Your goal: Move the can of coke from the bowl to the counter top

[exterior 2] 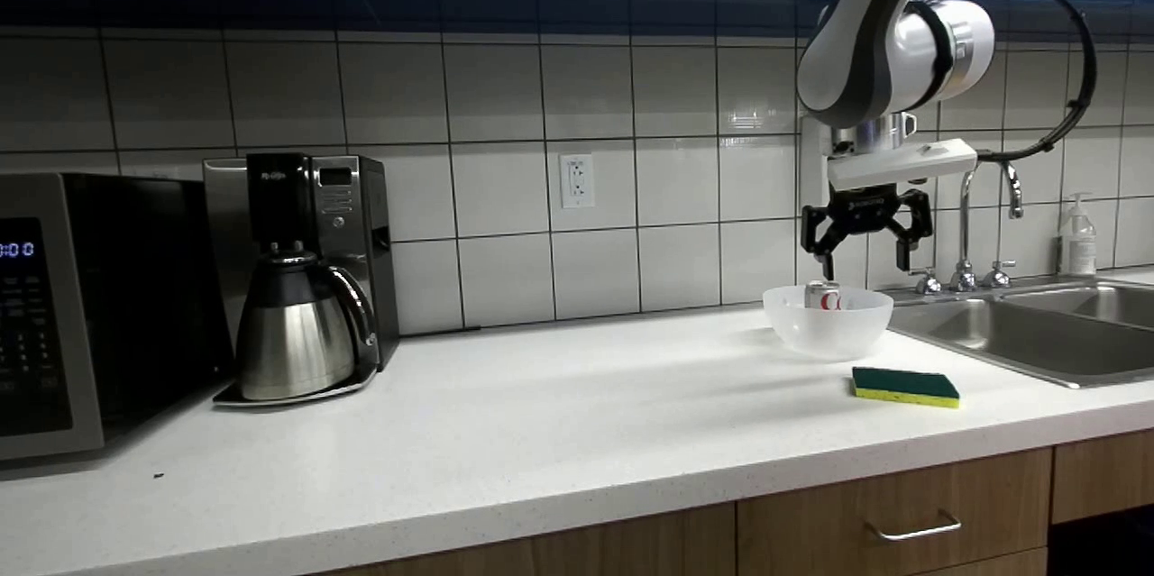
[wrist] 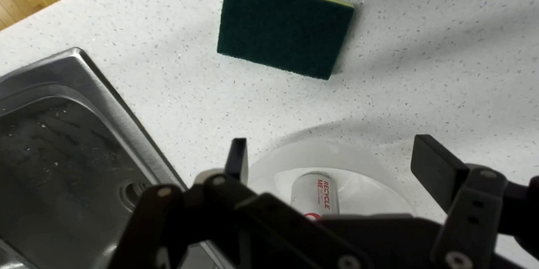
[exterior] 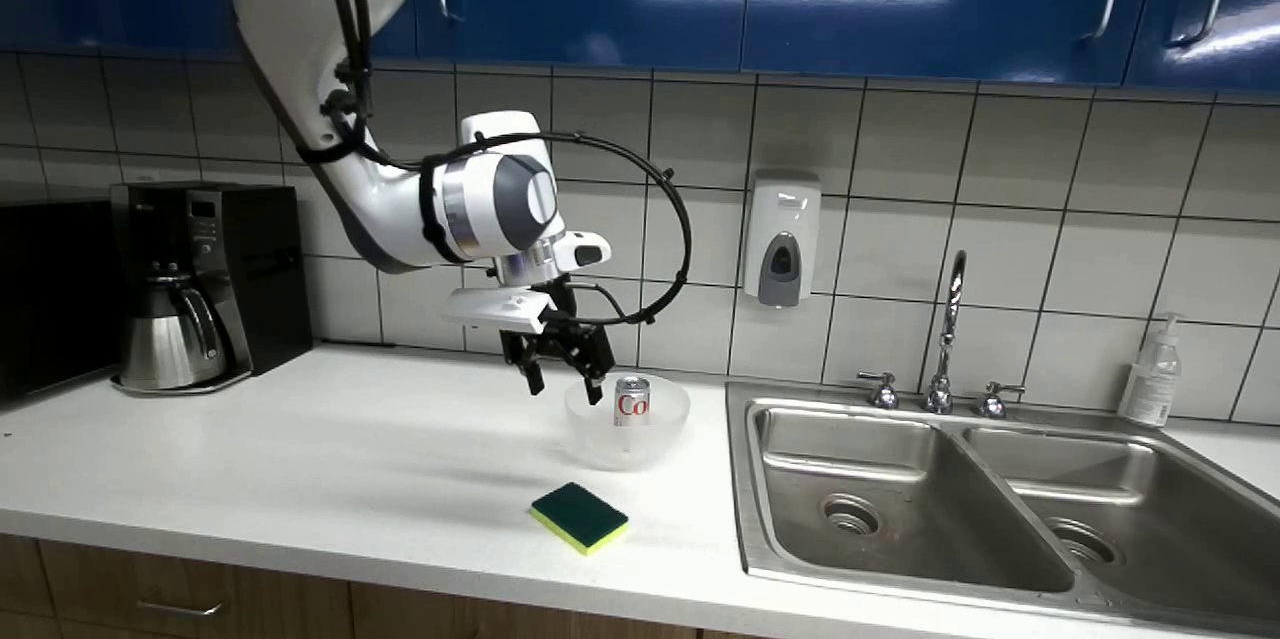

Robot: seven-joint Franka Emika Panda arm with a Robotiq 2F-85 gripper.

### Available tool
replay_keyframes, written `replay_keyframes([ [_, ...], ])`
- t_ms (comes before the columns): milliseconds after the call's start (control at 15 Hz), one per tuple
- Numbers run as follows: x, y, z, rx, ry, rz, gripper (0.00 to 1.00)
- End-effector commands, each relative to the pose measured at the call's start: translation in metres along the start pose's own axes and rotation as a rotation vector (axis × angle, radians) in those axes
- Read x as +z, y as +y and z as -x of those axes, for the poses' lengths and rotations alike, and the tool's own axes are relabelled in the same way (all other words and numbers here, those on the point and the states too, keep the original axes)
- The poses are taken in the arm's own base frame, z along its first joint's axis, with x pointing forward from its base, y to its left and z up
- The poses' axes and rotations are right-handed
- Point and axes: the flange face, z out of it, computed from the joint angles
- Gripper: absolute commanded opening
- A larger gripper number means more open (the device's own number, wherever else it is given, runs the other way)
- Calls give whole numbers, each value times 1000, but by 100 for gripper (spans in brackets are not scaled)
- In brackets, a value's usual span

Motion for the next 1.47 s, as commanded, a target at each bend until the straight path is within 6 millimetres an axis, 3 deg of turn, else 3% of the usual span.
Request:
replay_keyframes([
  [0,20,-11,-27,-11,5,-3,100],
  [467,39,-23,-66,-6,27,0,100],
  [1133,84,19,-110,28,22,-58,100],
  [1400,102,19,-126,8,25,-74,100],
])
